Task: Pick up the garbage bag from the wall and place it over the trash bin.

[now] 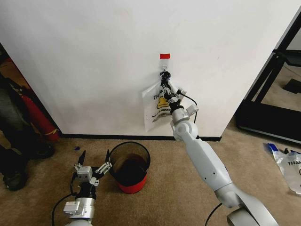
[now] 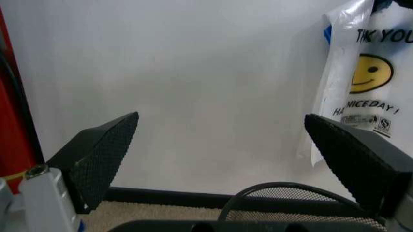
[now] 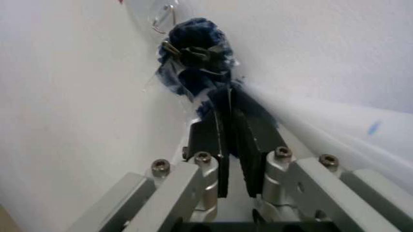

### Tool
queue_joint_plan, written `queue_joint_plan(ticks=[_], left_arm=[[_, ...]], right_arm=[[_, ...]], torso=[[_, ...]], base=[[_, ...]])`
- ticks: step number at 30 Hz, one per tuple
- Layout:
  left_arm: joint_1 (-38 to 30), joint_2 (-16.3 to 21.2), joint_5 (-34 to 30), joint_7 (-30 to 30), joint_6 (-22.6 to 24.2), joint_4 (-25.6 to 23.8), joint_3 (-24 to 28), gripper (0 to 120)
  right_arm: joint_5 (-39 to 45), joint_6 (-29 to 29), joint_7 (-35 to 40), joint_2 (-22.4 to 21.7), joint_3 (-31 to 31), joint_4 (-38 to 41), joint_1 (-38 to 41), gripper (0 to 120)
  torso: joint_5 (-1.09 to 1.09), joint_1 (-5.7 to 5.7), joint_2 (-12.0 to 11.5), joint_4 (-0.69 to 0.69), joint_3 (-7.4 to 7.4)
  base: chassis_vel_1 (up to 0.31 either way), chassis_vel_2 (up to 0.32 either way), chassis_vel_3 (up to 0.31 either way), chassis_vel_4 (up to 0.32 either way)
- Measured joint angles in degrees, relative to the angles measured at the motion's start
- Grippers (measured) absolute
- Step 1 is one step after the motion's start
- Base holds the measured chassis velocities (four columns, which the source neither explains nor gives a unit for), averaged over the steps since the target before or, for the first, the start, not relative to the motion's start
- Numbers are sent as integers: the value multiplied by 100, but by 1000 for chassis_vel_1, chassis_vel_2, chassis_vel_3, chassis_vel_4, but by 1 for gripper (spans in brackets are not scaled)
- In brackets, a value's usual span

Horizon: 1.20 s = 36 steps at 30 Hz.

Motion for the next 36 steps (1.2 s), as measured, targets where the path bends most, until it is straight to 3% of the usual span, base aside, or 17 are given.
queue_joint_plan(ticks=[10, 36], left_arm=[[7, -14, 38, 1, 2, -8, 14, 100], [5, -2, 42, -2, 5, -49, 23, 100]], right_arm=[[101, -1, -10, -87, -21, -54, 92, 0], [144, -29, -83, -428, -178, 471, -346, 0]], torso=[[0, 0, 0, 0, 0], [0, 0, 0, 0, 0]], base=[[0, 0, 0, 0], [0, 0, 0, 0]])
